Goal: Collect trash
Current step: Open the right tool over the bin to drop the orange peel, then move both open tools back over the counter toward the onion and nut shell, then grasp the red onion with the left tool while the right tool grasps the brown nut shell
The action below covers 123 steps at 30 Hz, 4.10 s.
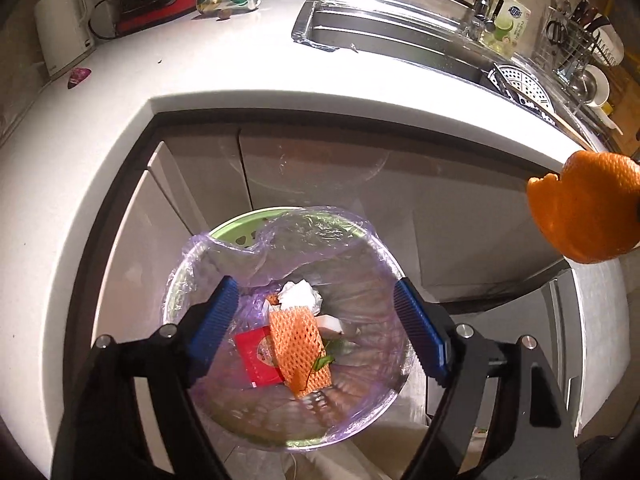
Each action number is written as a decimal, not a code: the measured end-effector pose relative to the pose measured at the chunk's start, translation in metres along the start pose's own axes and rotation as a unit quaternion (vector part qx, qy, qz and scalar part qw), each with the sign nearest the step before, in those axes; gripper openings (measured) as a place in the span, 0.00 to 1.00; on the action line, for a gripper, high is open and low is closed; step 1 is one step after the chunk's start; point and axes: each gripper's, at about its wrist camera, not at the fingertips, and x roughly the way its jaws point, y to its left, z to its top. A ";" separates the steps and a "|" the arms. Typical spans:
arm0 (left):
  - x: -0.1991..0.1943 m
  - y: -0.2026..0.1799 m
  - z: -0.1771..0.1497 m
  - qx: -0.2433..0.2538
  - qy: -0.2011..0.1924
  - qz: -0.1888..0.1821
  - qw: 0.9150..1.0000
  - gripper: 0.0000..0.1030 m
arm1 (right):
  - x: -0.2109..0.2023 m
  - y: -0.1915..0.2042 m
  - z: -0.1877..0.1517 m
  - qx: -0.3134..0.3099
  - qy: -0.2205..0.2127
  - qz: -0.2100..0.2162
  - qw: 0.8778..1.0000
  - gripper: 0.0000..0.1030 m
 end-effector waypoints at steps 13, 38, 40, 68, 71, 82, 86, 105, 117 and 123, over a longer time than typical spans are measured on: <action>-0.046 0.014 -0.014 -0.013 -0.032 0.014 0.999 0.81 | 0.086 -0.011 0.011 -0.008 0.067 0.022 0.997 0.08; -0.062 0.047 -0.003 -0.042 -0.047 0.045 0.997 0.86 | 0.083 -0.004 0.044 0.004 0.028 -0.015 0.999 0.84; -0.062 0.049 0.006 -0.035 -0.053 0.047 0.997 0.87 | 0.078 -0.007 0.050 0.008 0.018 -0.025 0.999 0.85; 0.068 0.363 0.242 -0.157 -0.074 0.029 0.984 0.72 | 0.083 -0.021 0.112 0.140 -0.034 -0.135 0.980 0.96; 0.078 0.371 0.244 -0.160 -0.077 0.029 0.984 0.68 | 0.090 -0.023 0.113 0.151 -0.026 -0.136 0.979 0.96; 0.083 0.391 0.249 -0.166 -0.080 0.005 0.983 0.27 | 0.115 -0.039 0.135 0.148 -0.009 -0.115 0.982 0.96; 0.082 0.396 0.252 -0.180 -0.064 0.002 0.982 0.42 | 0.129 -0.046 0.151 0.130 0.004 -0.100 0.986 0.96; 0.102 0.366 0.274 -0.113 -0.085 0.071 0.987 0.44 | 0.150 -0.075 0.172 0.132 0.021 -0.073 0.988 0.96; 0.075 0.344 0.273 -0.099 -0.101 0.060 0.988 0.42 | 0.181 -0.100 0.242 0.052 -0.014 -0.098 0.994 0.96; 0.052 0.308 0.260 -0.094 -0.106 0.042 0.989 0.42 | 0.234 -0.147 0.300 0.033 -0.013 -0.129 0.991 0.65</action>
